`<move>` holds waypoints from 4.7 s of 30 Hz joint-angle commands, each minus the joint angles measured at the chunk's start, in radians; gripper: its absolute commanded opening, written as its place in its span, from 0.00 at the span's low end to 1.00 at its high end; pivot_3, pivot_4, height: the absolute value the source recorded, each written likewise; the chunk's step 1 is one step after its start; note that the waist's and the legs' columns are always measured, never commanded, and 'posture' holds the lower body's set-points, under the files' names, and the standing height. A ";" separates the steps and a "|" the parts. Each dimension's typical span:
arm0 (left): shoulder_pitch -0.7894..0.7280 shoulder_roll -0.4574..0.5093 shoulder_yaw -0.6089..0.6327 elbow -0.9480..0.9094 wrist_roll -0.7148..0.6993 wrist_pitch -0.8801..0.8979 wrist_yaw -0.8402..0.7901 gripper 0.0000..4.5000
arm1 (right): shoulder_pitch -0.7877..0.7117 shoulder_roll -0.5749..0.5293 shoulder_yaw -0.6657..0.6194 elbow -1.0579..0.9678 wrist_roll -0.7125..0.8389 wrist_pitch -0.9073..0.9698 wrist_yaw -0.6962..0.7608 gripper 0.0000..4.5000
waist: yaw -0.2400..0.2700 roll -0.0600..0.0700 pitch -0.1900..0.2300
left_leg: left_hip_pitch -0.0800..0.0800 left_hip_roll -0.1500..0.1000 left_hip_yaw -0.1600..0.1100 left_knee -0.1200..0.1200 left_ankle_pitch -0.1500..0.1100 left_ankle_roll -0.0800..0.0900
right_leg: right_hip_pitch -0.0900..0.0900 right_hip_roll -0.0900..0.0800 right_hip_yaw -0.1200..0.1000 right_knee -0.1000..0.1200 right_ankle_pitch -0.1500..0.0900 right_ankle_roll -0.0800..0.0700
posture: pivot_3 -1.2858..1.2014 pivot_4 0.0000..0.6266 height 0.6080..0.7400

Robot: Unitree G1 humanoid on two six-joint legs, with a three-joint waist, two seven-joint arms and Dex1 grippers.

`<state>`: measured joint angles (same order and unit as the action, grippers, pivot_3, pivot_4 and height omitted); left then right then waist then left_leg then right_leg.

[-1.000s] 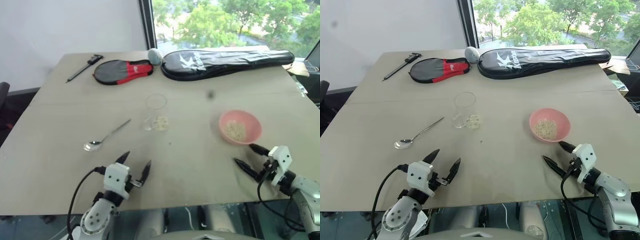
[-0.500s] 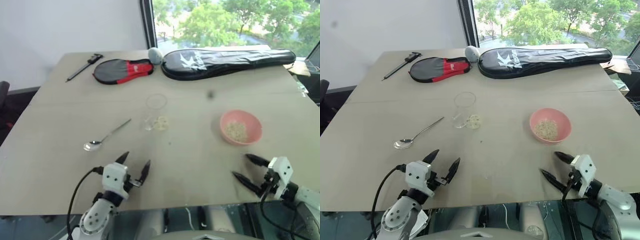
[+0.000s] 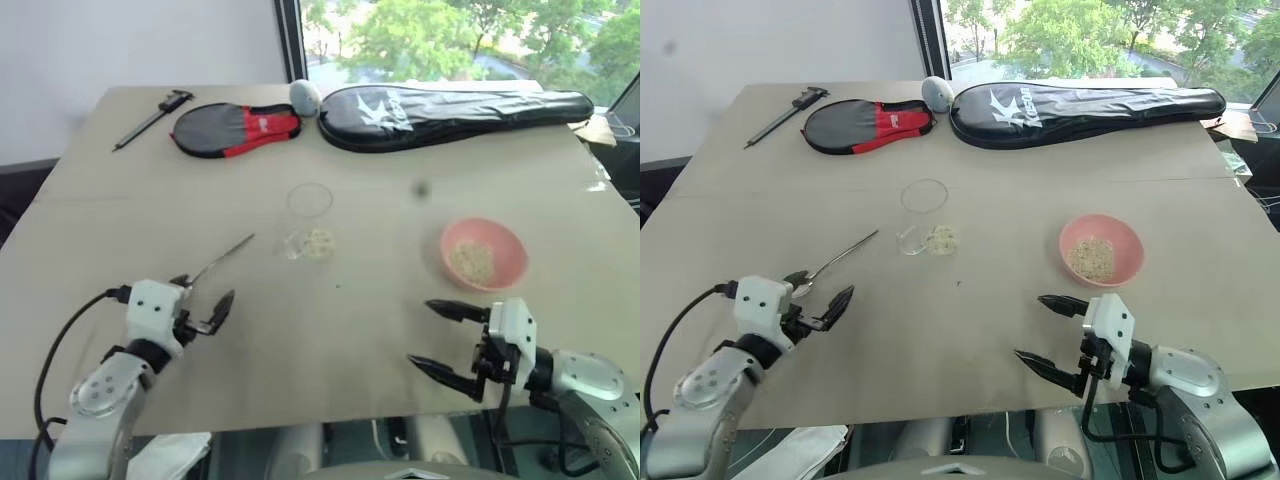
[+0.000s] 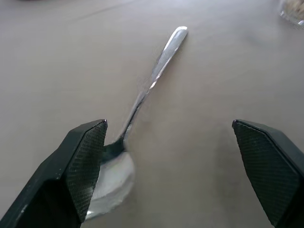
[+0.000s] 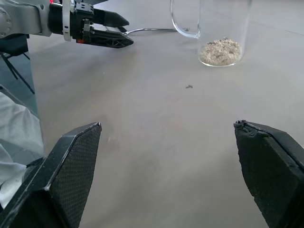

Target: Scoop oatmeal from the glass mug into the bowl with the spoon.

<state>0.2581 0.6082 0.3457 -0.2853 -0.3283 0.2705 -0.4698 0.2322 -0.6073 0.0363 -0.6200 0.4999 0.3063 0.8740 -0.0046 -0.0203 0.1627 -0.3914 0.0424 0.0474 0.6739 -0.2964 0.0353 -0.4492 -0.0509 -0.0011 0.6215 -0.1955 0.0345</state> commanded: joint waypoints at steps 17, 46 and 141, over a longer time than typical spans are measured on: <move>-0.318 0.294 -0.174 0.488 0.108 -0.043 -0.431 0.98 | -0.022 0.006 0.037 -0.050 -0.012 0.006 -0.049 1.00 | 0.018 -0.003 0.000 | 0.003 -0.001 0.002 0.002 0.001 -0.001 | 0.004 -0.001 -0.003 0.004 -0.001 0.002 | 0.52 0.24 1.00; -0.277 0.091 -0.001 0.381 0.083 -0.189 -0.224 0.01 | -0.152 -0.001 0.006 0.038 0.038 0.030 -0.022 1.00 | 0.018 0.007 -0.011 | 0.012 0.000 0.001 0.006 0.001 0.000 | 0.013 0.001 -0.002 0.007 -0.001 0.002 | 0.52 0.24 1.00; -0.086 -0.328 -0.370 -0.261 0.348 -0.221 0.239 0.57 | -0.985 0.089 -0.382 0.501 1.288 0.537 -1.119 0.00 | 0.015 -0.002 -0.007 | -0.003 0.000 0.000 0.011 0.001 0.000 | 0.004 0.001 -0.002 0.006 0.006 0.001 | 0.52 0.24 1.00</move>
<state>0.1845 0.2841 -0.0384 -0.5467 0.0203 0.0798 -0.2423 -0.7450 -0.5043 -0.3139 -0.0954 1.7761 0.8693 -0.2467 0.0105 -0.0223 0.1559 -0.3954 0.0420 0.0476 0.6847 -0.2951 0.0357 -0.4461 -0.0499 -0.0028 0.6276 -0.1895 0.0352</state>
